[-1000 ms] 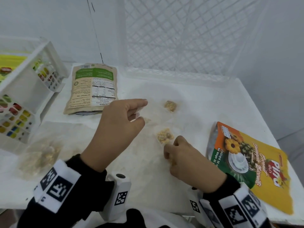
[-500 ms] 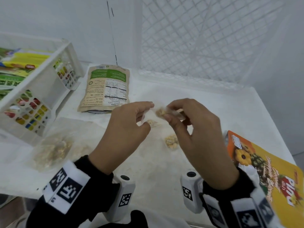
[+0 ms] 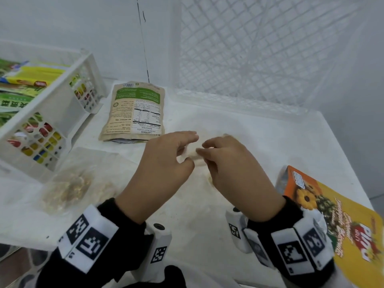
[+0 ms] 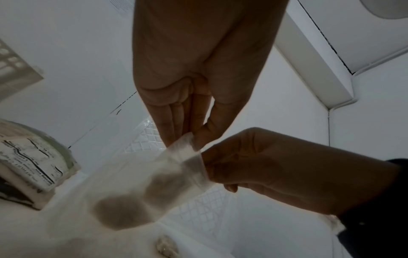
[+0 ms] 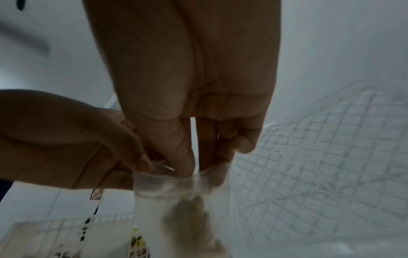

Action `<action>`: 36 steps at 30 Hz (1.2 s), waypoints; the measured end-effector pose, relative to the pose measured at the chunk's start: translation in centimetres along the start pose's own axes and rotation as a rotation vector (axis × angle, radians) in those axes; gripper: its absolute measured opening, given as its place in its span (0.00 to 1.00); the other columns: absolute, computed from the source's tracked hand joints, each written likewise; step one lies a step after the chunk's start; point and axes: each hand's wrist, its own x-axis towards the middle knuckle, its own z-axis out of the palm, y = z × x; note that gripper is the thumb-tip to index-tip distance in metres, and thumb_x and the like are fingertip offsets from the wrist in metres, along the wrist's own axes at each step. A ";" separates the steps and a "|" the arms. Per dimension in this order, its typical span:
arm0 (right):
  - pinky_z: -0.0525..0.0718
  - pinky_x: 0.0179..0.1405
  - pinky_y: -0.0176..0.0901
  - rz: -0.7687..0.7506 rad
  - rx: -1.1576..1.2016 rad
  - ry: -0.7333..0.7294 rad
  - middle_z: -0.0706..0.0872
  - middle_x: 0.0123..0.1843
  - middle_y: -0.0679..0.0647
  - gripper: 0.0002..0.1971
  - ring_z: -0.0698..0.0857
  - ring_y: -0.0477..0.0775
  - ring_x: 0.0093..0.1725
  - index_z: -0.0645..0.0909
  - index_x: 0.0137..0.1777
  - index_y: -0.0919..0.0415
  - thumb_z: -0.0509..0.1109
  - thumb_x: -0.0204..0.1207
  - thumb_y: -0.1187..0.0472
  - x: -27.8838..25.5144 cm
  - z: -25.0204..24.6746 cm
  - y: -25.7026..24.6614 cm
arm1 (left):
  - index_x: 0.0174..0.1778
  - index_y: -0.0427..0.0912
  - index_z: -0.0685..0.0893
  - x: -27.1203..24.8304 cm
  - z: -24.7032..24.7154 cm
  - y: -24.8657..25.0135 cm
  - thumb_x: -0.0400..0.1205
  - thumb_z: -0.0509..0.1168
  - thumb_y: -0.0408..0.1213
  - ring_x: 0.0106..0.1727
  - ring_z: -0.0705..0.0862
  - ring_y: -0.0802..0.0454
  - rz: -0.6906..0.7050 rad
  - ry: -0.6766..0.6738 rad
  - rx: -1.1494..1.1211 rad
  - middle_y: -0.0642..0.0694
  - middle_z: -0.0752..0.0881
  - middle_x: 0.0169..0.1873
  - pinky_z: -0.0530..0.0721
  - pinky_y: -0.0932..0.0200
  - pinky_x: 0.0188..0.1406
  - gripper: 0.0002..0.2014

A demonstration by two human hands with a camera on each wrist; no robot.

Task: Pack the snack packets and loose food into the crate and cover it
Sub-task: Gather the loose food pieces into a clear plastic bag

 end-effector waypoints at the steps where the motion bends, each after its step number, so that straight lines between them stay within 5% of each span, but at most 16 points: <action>1: 0.81 0.55 0.45 -0.021 0.080 -0.014 0.88 0.55 0.57 0.16 0.84 0.58 0.55 0.86 0.59 0.61 0.65 0.76 0.72 0.3 -0.5 0.3 | 0.64 0.42 0.83 0.0 0.0 0.1 0.72 0.67 0.21 0.61 0.83 0.59 0.003 0.002 0.012 0.52 0.84 0.62 0.77 0.73 0.62 0.25; 4: 0.75 0.48 0.21 -0.007 0.434 0.164 0.90 0.46 0.53 0.17 0.87 0.47 0.46 0.88 0.53 0.62 0.63 0.71 0.76 1.5 -2.7 1.7 | 0.66 0.44 0.82 0.2 -0.4 -0.1 0.73 0.67 0.23 0.62 0.82 0.60 -0.019 0.016 0.029 0.56 0.83 0.61 0.75 0.69 0.63 0.24; 7: 0.74 0.51 0.23 0.124 0.322 0.200 0.87 0.50 0.50 0.20 0.85 0.49 0.52 0.87 0.55 0.58 0.59 0.74 0.77 3.5 -3.1 4.6 | 0.67 0.45 0.82 0.4 -0.9 -0.4 0.74 0.67 0.24 0.60 0.81 0.60 -0.052 0.031 0.027 0.61 0.79 0.57 0.74 0.69 0.62 0.24; 11: 0.63 0.74 0.43 0.314 -0.023 -0.436 0.69 0.79 0.54 0.25 0.65 0.54 0.78 0.69 0.77 0.53 0.56 0.81 0.70 6.0 -0.3 8.2 | 0.67 0.44 0.81 0.4 -1.1 -0.4 0.74 0.66 0.24 0.62 0.81 0.59 -0.067 0.023 -0.016 0.60 0.79 0.58 0.74 0.68 0.62 0.24; 15: 0.69 0.72 0.47 0.313 -0.158 -0.666 0.68 0.78 0.56 0.25 0.68 0.58 0.76 0.66 0.78 0.56 0.59 0.81 0.70 7.4 2.7 9.0 | 0.68 0.43 0.80 0.2 -1.2 -0.6 0.74 0.67 0.24 0.63 0.80 0.59 -0.054 -0.001 -0.029 0.59 0.79 0.59 0.74 0.68 0.63 0.25; 19: 0.81 0.60 0.47 0.390 -0.118 -0.525 0.80 0.66 0.58 0.15 0.80 0.59 0.63 0.81 0.60 0.59 0.69 0.74 0.70 7.7 3.6 8.6 | 0.68 0.42 0.80 0.0 -1.3 -0.9 0.74 0.67 0.22 0.67 0.79 0.60 -0.033 -0.011 -0.053 0.55 0.80 0.64 0.73 0.68 0.66 0.25; 22: 0.79 0.53 0.40 0.413 0.031 -0.414 0.84 0.55 0.54 0.10 0.83 0.55 0.58 0.85 0.50 0.58 0.76 0.69 0.67 6.9 3.0 7.6 | 0.68 0.43 0.79 -0.1 -1.2 -1.1 0.74 0.66 0.20 0.68 0.78 0.61 -0.019 -0.020 -0.043 0.54 0.80 0.66 0.72 0.68 0.68 0.27; 25: 0.78 0.50 0.39 0.398 0.203 0.016 0.84 0.44 0.52 0.09 0.82 0.52 0.53 0.86 0.46 0.57 0.70 0.70 0.70 5.4 1.4 5.8 | 0.69 0.44 0.79 -0.4 -1.1 -1.3 0.74 0.65 0.21 0.69 0.76 0.61 -0.017 -0.042 -0.039 0.56 0.79 0.66 0.71 0.67 0.69 0.27; 28: 0.86 0.50 0.52 0.337 0.532 0.477 0.82 0.48 0.54 0.16 0.83 0.51 0.50 0.85 0.53 0.53 0.66 0.73 0.73 3.1 -0.3 2.8 | 0.69 0.45 0.78 -0.7 -1.2 -1.5 0.75 0.65 0.21 0.70 0.76 0.61 -0.012 -0.049 -0.048 0.57 0.78 0.67 0.72 0.65 0.70 0.27; 30: 0.88 0.45 0.50 0.262 0.685 0.654 0.81 0.47 0.50 0.17 0.83 0.50 0.50 0.81 0.57 0.50 0.69 0.73 0.71 1.6 -1.1 0.4 | 0.69 0.45 0.79 -0.7 -1.4 -1.6 0.75 0.65 0.20 0.70 0.76 0.61 -0.009 -0.043 -0.070 0.55 0.79 0.67 0.73 0.66 0.69 0.27; 33: 0.87 0.40 0.40 0.168 0.709 0.693 0.83 0.43 0.46 0.12 0.84 0.45 0.46 0.79 0.52 0.56 0.73 0.72 0.70 -0.1 -1.0 -2.6 | 0.69 0.44 0.79 -0.6 -2.1 -1.7 0.74 0.65 0.20 0.68 0.78 0.62 -0.016 -0.020 -0.114 0.55 0.79 0.65 0.72 0.73 0.65 0.27; 36: 0.86 0.41 0.44 0.094 0.460 0.622 0.88 0.41 0.50 0.06 0.86 0.49 0.43 0.85 0.43 0.64 0.75 0.70 0.73 -0.7 0.1 -4.0 | 0.69 0.45 0.79 -0.6 -2.6 -1.8 0.74 0.64 0.19 0.66 0.79 0.64 -0.022 0.001 -0.159 0.57 0.79 0.65 0.73 0.74 0.64 0.28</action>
